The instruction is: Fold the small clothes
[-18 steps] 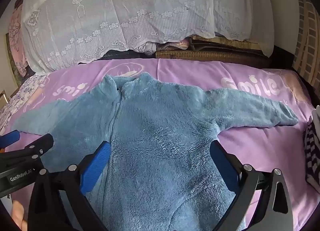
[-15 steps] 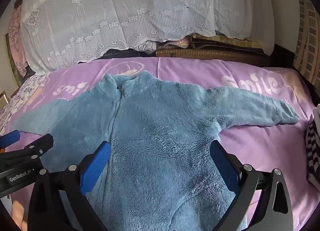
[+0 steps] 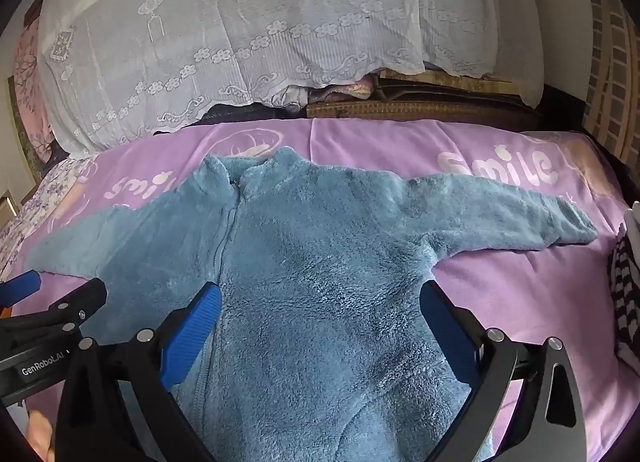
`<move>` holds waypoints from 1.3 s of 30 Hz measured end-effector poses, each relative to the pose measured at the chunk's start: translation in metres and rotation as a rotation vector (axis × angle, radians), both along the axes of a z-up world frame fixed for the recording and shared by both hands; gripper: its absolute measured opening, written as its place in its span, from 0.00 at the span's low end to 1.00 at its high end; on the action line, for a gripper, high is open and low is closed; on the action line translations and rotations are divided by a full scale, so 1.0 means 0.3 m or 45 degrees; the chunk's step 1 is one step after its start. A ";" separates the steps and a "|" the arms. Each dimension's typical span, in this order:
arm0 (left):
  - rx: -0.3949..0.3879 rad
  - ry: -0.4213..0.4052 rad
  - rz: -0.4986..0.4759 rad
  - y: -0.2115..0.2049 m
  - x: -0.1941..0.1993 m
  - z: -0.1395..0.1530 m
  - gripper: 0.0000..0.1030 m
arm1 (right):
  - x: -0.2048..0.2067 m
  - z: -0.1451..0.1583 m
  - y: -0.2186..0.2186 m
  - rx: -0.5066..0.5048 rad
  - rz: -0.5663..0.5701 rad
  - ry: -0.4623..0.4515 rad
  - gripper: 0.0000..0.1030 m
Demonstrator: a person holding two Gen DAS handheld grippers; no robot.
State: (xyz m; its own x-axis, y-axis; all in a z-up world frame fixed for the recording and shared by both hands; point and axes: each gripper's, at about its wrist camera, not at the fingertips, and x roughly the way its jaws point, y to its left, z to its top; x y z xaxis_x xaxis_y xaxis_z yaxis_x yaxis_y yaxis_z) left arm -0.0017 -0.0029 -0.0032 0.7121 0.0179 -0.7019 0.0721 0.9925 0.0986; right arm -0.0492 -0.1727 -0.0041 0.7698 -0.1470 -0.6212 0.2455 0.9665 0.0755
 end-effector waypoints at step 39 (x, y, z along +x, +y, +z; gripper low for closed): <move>0.012 0.000 -0.014 -0.010 -0.016 0.006 0.96 | 0.010 -0.023 0.009 0.013 0.019 0.030 0.97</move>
